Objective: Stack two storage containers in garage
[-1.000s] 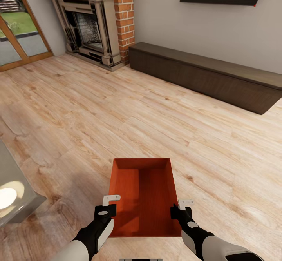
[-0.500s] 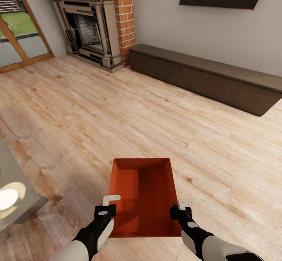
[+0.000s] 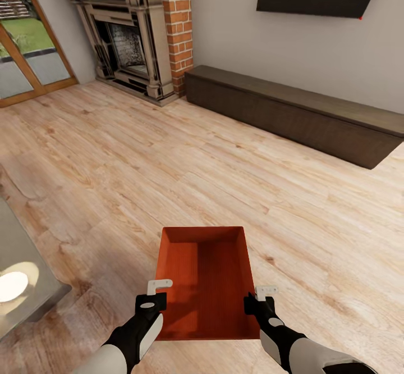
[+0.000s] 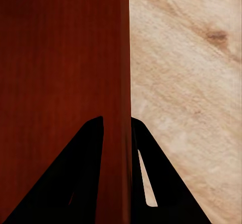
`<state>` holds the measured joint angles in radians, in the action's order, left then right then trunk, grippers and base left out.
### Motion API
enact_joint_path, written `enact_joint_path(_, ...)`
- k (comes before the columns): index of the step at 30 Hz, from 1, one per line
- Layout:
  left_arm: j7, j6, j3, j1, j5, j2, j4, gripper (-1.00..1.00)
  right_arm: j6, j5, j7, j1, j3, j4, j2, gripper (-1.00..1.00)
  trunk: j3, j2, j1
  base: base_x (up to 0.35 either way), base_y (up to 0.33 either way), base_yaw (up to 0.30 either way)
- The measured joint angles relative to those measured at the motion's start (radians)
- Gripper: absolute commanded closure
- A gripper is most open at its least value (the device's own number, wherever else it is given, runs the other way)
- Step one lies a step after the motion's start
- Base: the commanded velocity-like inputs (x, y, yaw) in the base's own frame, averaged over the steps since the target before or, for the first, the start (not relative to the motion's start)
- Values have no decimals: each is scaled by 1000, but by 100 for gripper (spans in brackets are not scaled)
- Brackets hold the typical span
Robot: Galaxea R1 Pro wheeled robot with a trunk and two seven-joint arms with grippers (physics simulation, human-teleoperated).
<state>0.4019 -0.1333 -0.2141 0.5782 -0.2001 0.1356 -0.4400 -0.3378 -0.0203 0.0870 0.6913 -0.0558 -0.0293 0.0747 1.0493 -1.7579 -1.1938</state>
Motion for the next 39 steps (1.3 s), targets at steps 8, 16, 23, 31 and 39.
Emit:
enact_joint_path(8,1,0,0,0,-1,0,-2,100,0,1,0,0,1,-1,0,100,-25,56,31,0,0,0)
enact_joint_path(16,0,0,-1,0,-2,-1,-1,100,0,0,0,0,0,0,0,100,-50,112,61,0,0,0)
enact_joint_path(23,0,0,-1,0,-2,-1,-2,100,0,0,0,0,0,0,0,100,-72,161,88,0,0,0)
enact_joint_path(31,0,0,0,0,-1,-1,-1,100,0,-1,0,0,-1,0,0,100,-97,217,119,0,0,0)
enact_joint_path(39,0,0,0,0,-1,-1,-1,100,0,-2,0,0,-1,0,0,100,-122,273,150,0,0,0)
